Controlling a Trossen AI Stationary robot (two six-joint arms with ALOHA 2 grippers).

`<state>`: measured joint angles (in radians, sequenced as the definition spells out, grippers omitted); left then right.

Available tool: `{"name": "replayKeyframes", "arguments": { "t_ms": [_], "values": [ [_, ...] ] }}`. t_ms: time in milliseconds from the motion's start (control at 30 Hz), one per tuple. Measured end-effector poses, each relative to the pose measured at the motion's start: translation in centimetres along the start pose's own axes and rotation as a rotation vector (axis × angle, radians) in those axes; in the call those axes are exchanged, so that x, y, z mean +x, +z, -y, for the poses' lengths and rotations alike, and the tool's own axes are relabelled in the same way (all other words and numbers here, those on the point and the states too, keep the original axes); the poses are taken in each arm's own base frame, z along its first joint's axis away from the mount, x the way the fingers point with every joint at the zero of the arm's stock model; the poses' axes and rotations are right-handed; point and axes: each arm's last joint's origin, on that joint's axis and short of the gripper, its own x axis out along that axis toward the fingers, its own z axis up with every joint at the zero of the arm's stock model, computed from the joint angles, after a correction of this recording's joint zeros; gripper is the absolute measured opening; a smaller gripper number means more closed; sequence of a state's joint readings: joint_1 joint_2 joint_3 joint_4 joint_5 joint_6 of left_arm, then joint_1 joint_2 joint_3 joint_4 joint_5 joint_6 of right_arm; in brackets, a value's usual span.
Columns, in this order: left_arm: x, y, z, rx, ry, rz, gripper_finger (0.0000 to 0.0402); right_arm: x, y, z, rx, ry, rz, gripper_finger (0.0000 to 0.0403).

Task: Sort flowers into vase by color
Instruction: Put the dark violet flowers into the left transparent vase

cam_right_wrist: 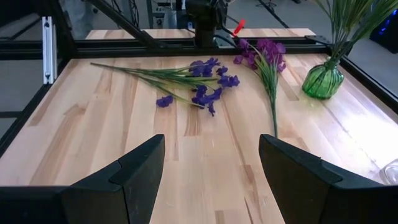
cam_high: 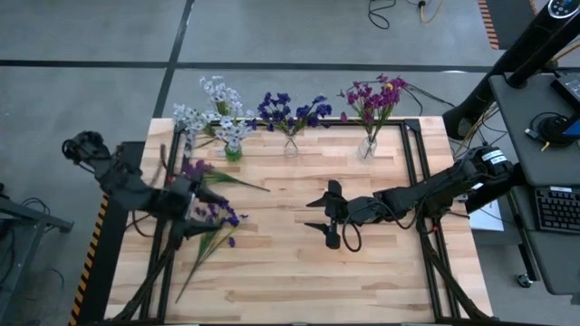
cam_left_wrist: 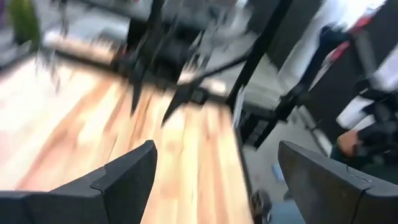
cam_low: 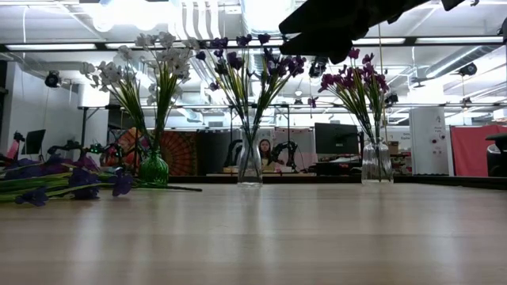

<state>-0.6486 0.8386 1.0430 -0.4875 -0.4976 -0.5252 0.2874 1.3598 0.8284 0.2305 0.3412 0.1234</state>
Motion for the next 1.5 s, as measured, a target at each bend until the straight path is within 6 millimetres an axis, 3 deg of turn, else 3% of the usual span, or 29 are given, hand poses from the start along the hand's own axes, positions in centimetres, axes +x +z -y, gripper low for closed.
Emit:
{"name": "replayKeyframes", "arguments": {
  "t_ms": [400,767,1167,1367,1500],
  "values": [
    [1.7,-5.3,-0.4,-0.227,0.258,-0.474,0.0316,0.0,0.0,0.0,0.001,0.001,0.002,0.0254],
    [5.3,-11.1,-0.2,-0.616,0.789,-0.840,0.0316,0.0,0.0,0.0,0.001,0.005,0.004,0.0254],
    [10.5,-17.2,0.4,-0.628,1.050,-1.022,0.0316,0.0,0.0,-0.1,0.002,0.011,0.005,0.0254],
    [11.5,-18.7,0.2,-0.585,1.113,-1.042,0.0316,0.0,0.0,-0.1,0.012,0.011,0.005,0.0254],
    [11.1,-18.8,-0.2,-0.540,1.183,-1.050,0.0316,0.0,0.1,-0.1,0.010,0.012,0.010,0.0254]
  ]
}}
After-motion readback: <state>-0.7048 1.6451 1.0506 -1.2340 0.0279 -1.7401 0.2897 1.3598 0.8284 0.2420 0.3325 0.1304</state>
